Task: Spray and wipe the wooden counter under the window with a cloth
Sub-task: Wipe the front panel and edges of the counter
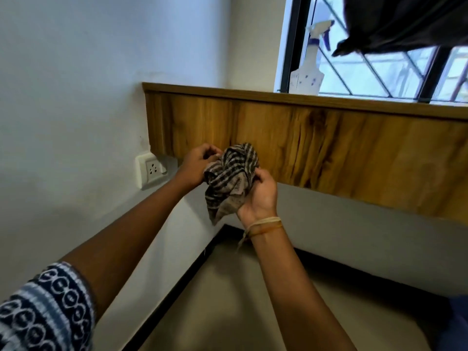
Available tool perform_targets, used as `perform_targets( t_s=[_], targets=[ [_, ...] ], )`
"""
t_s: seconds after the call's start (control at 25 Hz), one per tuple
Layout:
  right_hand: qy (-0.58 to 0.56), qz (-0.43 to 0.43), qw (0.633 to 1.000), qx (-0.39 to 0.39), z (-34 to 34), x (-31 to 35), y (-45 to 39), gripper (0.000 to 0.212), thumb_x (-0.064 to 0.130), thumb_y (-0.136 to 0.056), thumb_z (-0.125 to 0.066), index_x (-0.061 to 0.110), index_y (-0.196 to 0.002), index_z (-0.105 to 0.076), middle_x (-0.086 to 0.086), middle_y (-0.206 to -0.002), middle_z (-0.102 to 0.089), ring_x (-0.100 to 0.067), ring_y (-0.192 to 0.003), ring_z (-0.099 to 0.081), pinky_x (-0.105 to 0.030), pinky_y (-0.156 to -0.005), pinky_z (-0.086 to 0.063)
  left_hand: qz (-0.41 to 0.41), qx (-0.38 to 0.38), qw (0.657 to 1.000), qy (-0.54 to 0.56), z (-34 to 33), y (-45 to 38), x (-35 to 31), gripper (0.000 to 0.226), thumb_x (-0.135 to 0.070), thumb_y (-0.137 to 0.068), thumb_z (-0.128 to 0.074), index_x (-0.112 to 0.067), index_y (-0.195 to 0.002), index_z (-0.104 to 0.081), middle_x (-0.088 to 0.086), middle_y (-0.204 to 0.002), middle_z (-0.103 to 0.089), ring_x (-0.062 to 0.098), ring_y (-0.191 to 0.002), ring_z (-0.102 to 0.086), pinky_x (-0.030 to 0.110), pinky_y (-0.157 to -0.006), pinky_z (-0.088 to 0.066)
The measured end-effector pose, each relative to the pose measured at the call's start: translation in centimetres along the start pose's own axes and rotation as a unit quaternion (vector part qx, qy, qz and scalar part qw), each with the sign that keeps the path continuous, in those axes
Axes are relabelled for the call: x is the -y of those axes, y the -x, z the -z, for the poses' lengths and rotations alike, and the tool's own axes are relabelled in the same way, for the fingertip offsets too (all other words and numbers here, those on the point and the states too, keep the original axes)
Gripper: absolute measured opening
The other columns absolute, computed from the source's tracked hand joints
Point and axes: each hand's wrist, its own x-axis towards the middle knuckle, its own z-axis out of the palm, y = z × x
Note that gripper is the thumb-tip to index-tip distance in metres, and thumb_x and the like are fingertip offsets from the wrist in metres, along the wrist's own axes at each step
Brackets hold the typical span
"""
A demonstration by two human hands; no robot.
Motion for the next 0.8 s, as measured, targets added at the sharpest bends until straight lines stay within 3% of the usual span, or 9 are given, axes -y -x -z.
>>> perform_targets(
  t_s=[0.08,0.16,0.28,0.4,0.48,0.56,0.64,0.68,0.8],
  targets=[
    [-0.021,0.042,0.999,0.018,0.6,0.3,1.4,0.045,0.011,-0.096,-0.046,0.006,-0.141,-0.048,-0.023,-0.137,-0.055,-0.038,-0.126,-0.053,-0.045,-0.101,-0.048,-0.009,-0.054,0.996,-0.071,0.6,0.5,-0.2,0.012,-0.006,-0.095,-0.052,-0.013,-0.095,-0.062,0.013,-0.099,-0.065,0.028,-0.091,-0.063,0.038,-0.074,-0.055],
    [-0.005,0.128,0.992,0.008,1.2,1.5,2.8,0.06,0.007,-0.085,-0.062,0.012,-0.142,-0.046,-0.018,-0.136,-0.057,-0.032,-0.124,-0.057,-0.037,-0.087,-0.057,-0.004,-0.142,0.984,-0.11,1.3,0.9,-0.3,0.014,-0.008,-0.095,-0.051,-0.015,-0.098,-0.062,0.01,-0.104,-0.064,0.023,-0.091,-0.062,0.037,-0.072,-0.056],
    [0.079,0.327,0.937,-0.096,1.3,4.2,4.0,0.064,0.009,-0.067,-0.081,0.019,-0.126,-0.058,-0.007,-0.124,-0.067,-0.012,-0.107,-0.068,-0.028,-0.079,-0.059,0.103,-0.205,0.973,-0.008,2.3,0.9,0.2,0.015,-0.011,-0.098,-0.046,-0.013,-0.11,-0.056,0.017,-0.118,-0.058,0.023,-0.092,-0.06,0.037,-0.066,-0.056],
    [0.197,0.538,0.794,-0.201,1.1,7.4,5.2,0.047,0.008,-0.068,-0.086,0.018,-0.108,-0.061,0.0,-0.11,-0.067,-0.007,-0.1,-0.069,-0.021,-0.082,-0.057,0.26,-0.154,0.929,0.212,2.7,0.9,0.2,0.038,-0.02,-0.1,-0.046,-0.01,-0.136,-0.042,0.023,-0.135,-0.048,0.037,-0.115,-0.056,0.042,-0.077,-0.054],
    [0.281,0.643,0.671,-0.239,1.4,9.6,5.5,0.044,0.018,-0.071,-0.086,0.006,-0.105,-0.06,-0.005,-0.106,-0.065,-0.015,-0.097,-0.068,-0.021,-0.082,-0.056,0.302,-0.117,0.874,0.361,2.8,0.9,-0.4,0.055,-0.028,-0.099,-0.047,-0.015,-0.148,-0.026,0.025,-0.143,-0.04,0.04,-0.124,-0.051,0.048,-0.089,-0.048],
    [0.36,0.704,0.549,-0.272,2.5,12.2,5.0,0.043,0.025,-0.076,-0.083,-0.002,-0.102,-0.061,-0.01,-0.102,-0.064,-0.022,-0.096,-0.064,-0.031,-0.081,-0.057,0.312,-0.099,0.838,0.436,3.0,0.5,-0.7,0.066,-0.038,-0.098,-0.046,-0.019,-0.152,-0.014,0.027,-0.148,-0.033,0.042,-0.128,-0.046,0.051,-0.099,-0.042],
    [0.436,0.722,0.431,-0.32,3.9,14.4,3.9,0.037,0.027,-0.081,-0.078,0.002,-0.104,-0.064,-0.019,-0.104,-0.063,-0.027,-0.1,-0.058,-0.047,-0.085,-0.053,0.314,-0.089,0.823,0.465,3.5,-0.2,-0.7,0.073,-0.05,-0.096,-0.044,-0.019,-0.154,-0.01,0.027,-0.152,-0.028,0.043,-0.133,-0.04,0.054,-0.106,-0.035],
    [0.465,0.715,0.394,-0.342,4.6,14.9,3.2,0.033,0.028,-0.085,-0.075,0.007,-0.108,-0.067,-0.022,-0.109,-0.062,-0.031,-0.105,-0.056,-0.051,-0.088,-0.05,0.315,-0.086,0.816,0.477,3.8,-0.5,-0.5,0.076,-0.055,-0.094,-0.042,-0.018,-0.154,-0.011,0.026,-0.152,-0.027,0.043,-0.135,-0.038,0.055,-0.108,-0.031],
    [0.582,0.63,0.333,-0.391,6.1,12.7,0.4,0.047,0.039,-0.098,-0.055,0.018,-0.139,-0.054,-0.026,-0.139,-0.048,-0.044,-0.128,-0.043,-0.053,-0.109,-0.036,0.317,-0.086,0.787,0.522,4.5,-0.9,0.6,0.087,-0.065,-0.089,-0.037,-0.013,-0.153,-0.009,0.025,-0.154,-0.025,0.044,-0.136,-0.035,0.058,-0.111,-0.025]
  ],
)
